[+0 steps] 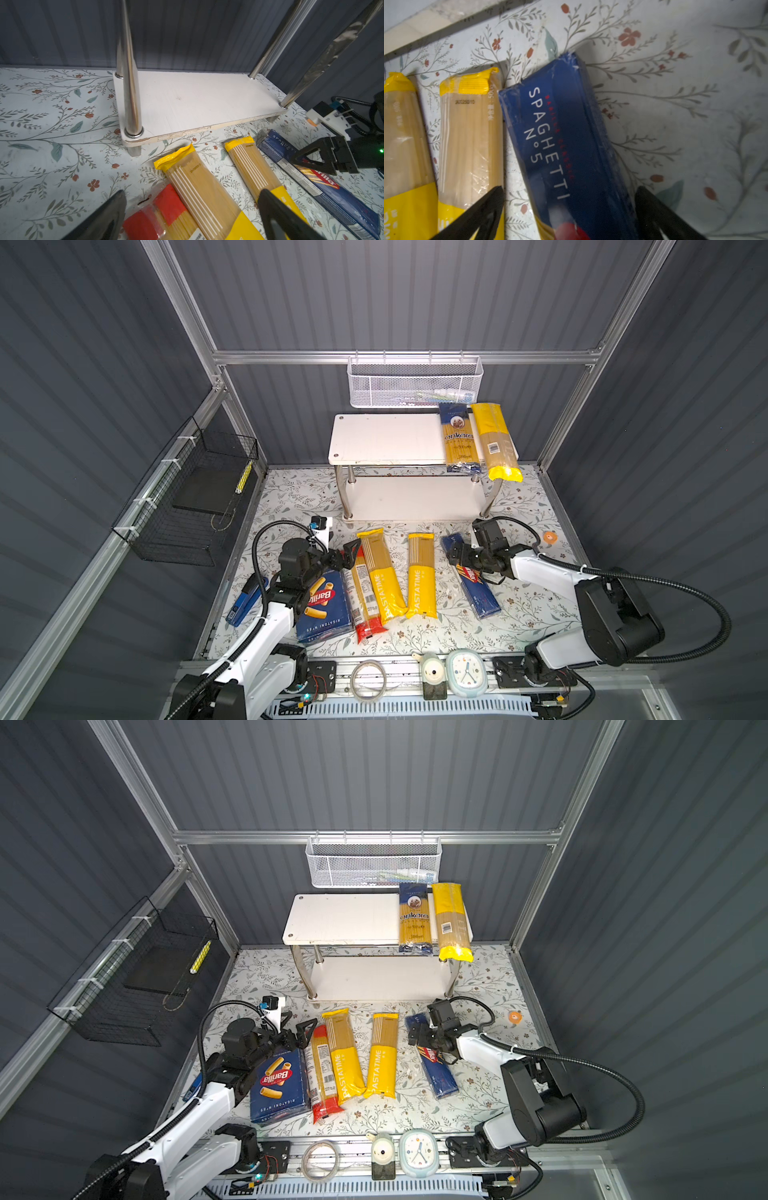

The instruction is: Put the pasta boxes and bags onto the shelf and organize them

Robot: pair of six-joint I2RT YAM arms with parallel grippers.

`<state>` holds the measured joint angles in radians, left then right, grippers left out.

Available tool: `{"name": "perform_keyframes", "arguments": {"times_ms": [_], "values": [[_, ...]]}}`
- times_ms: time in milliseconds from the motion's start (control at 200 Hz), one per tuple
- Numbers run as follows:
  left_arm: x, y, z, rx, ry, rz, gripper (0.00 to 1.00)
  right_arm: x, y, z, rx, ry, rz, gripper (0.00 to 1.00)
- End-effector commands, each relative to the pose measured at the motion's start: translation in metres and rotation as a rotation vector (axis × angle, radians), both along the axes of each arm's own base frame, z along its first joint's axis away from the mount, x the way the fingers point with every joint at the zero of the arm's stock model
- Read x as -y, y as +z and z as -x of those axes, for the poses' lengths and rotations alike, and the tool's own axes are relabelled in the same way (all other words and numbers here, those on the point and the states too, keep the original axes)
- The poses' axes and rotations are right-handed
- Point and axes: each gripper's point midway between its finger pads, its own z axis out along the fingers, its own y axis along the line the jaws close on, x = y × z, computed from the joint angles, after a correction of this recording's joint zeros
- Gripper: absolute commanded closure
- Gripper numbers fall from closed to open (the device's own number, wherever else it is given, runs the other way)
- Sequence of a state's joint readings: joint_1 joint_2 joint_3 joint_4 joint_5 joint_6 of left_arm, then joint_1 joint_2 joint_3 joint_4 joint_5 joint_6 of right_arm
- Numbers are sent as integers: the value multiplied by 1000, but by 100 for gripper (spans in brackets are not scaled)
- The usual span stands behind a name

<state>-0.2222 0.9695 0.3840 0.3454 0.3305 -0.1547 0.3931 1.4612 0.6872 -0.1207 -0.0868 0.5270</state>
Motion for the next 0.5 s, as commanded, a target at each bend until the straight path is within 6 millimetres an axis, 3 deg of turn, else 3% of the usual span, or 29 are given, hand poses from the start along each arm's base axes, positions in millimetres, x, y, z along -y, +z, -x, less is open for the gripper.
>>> {"name": "perform_keyframes", "arguments": {"times_ms": [0, 235, 495], "values": [[10, -10, 5, 1, -67, -1, 1, 2, 9, 5, 13, 0, -1, 1], [8, -16, 4, 11, -70, -65, 0, 32, 7, 50, -27, -116, 15, 1], [2, -19, 5, 18, -41, -73, 0, 32, -3, 87, -84, -138, -51, 1]]}}
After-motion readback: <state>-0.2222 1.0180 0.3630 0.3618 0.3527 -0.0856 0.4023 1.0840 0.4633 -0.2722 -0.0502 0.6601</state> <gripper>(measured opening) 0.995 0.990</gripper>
